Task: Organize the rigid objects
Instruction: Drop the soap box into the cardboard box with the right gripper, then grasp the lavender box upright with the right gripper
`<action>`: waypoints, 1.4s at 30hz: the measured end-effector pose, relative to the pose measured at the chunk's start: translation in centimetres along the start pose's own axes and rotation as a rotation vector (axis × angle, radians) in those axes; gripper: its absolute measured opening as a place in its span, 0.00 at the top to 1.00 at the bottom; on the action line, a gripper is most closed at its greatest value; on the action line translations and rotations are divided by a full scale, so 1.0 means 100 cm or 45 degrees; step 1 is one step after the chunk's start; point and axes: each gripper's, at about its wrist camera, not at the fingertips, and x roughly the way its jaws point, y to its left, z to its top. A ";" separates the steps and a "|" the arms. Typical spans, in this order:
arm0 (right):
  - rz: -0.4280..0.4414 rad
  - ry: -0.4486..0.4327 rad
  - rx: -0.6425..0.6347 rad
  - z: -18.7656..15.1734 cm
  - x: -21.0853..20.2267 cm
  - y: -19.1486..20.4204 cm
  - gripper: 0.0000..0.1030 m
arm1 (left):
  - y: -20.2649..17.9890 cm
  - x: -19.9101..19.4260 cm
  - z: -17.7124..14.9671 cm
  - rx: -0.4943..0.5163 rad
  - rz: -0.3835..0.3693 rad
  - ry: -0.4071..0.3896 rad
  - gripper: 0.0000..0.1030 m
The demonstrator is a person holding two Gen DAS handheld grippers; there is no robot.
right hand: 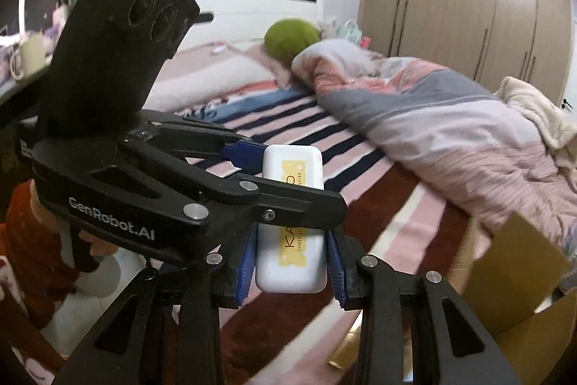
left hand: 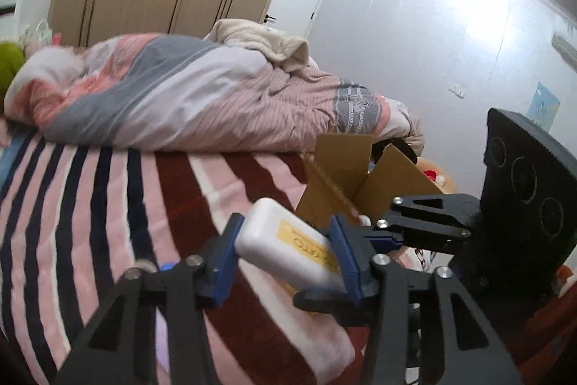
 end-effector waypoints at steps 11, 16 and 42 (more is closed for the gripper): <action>-0.128 0.034 0.212 -0.030 -0.051 -0.099 0.70 | -0.075 0.096 0.051 0.132 -0.096 0.140 0.57; -0.159 0.121 0.299 -0.043 -0.045 -0.131 0.70 | -0.085 0.137 0.056 0.131 -0.091 0.232 0.56; 0.185 0.143 0.137 0.005 0.025 0.001 0.38 | 0.053 -0.035 -0.003 -0.037 0.347 -0.014 0.17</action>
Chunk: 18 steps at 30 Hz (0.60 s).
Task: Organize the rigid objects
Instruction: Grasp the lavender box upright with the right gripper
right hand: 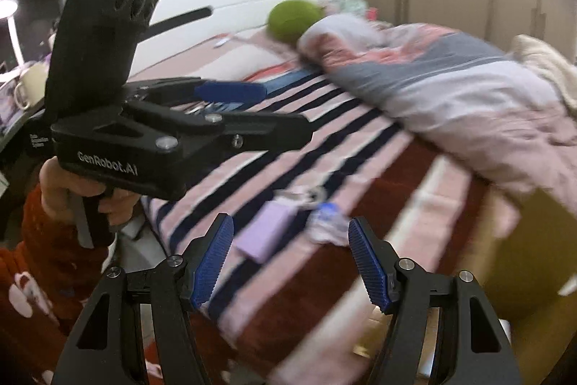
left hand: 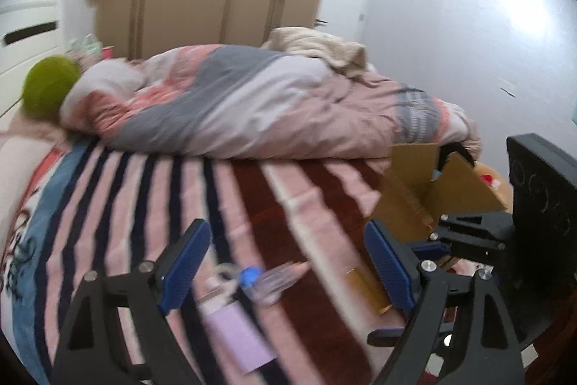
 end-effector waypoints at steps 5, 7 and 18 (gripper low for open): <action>0.069 0.114 0.068 -0.008 0.068 0.022 0.38 | 0.050 -0.009 -0.037 -0.079 0.051 0.016 0.17; 0.061 0.170 0.093 -0.015 0.098 0.030 0.38 | 0.066 -0.009 -0.050 -0.108 0.054 0.027 0.17; -0.122 0.264 0.065 -0.028 0.174 0.036 0.63 | 0.109 0.003 -0.097 -0.194 0.058 0.110 0.17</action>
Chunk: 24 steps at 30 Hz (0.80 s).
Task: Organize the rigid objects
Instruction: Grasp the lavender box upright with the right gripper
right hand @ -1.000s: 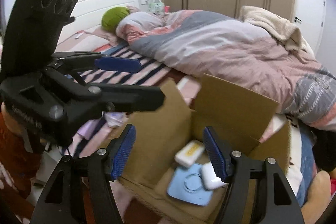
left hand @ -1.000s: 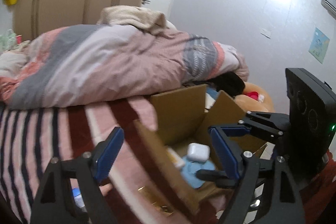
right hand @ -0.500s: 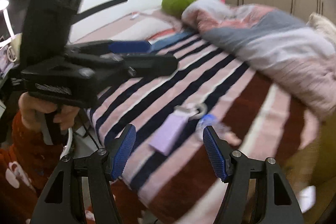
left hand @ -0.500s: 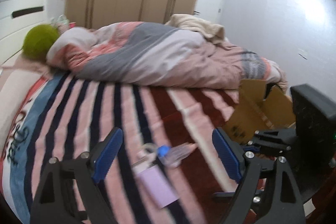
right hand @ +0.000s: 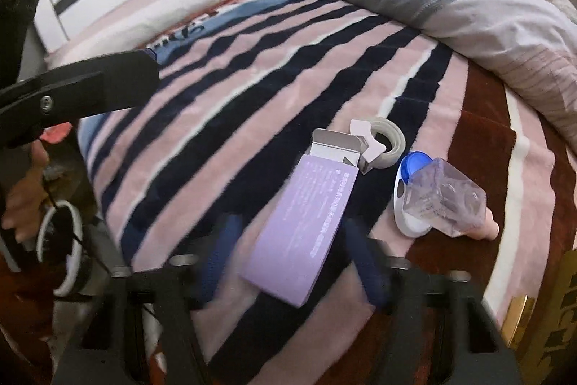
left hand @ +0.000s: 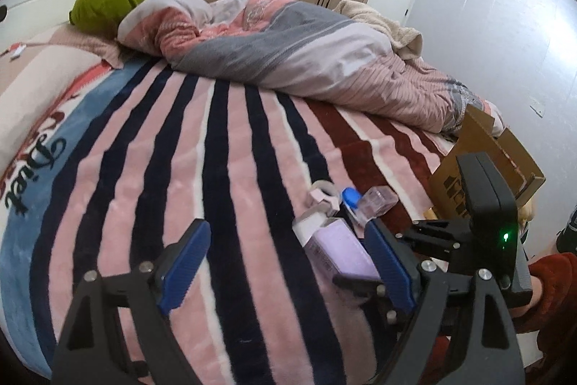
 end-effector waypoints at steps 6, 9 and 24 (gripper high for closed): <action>-0.032 -0.077 -0.139 -0.001 -0.021 0.013 0.69 | 0.001 0.011 -0.004 -0.028 -0.086 0.029 0.17; 0.017 -0.130 -0.154 0.004 -0.043 0.016 0.69 | -0.008 0.012 -0.001 -0.032 -0.161 0.026 0.17; 0.026 -0.350 -0.114 0.014 -0.143 -0.016 0.68 | -0.092 -0.012 0.048 0.093 -0.376 -0.087 0.60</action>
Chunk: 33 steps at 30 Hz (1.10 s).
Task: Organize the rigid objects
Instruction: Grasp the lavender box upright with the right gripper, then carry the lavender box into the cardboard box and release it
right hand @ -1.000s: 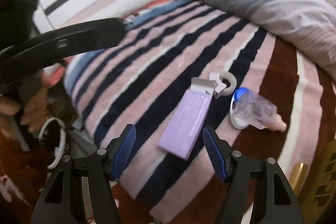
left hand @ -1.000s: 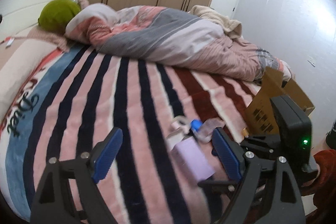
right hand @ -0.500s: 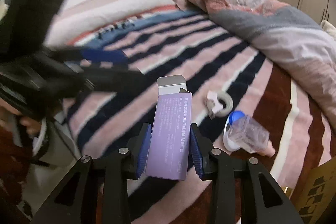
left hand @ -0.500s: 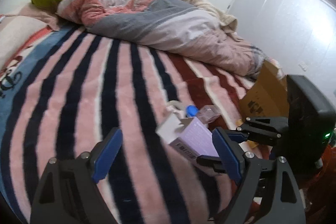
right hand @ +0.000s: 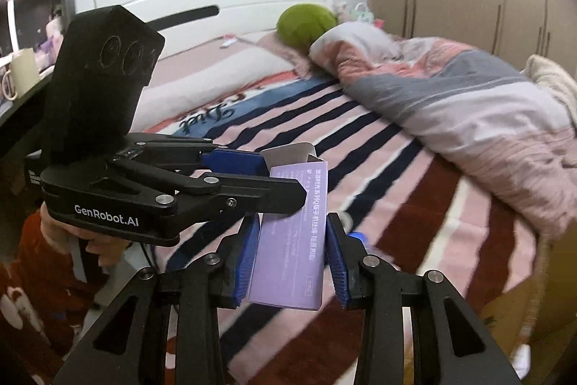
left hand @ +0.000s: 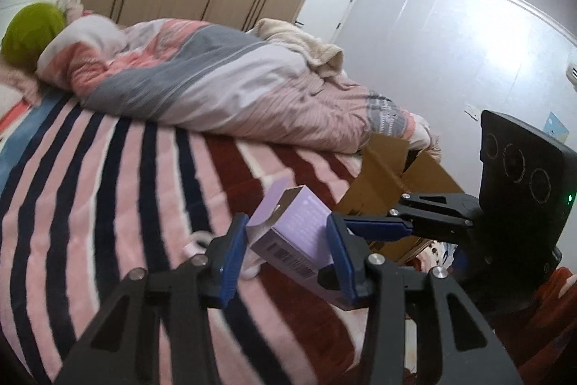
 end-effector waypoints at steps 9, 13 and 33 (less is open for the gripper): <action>-0.135 -0.104 0.042 -0.011 -0.075 -0.050 0.68 | -0.076 0.038 0.045 0.169 -0.077 0.001 0.60; -0.203 -0.130 0.114 -0.022 -0.107 -0.086 0.68 | -0.117 0.073 0.063 0.250 -0.121 0.035 0.60; -0.321 -0.036 0.353 -0.081 -0.147 -0.174 0.50 | -0.170 0.146 0.077 0.319 -0.082 0.133 0.15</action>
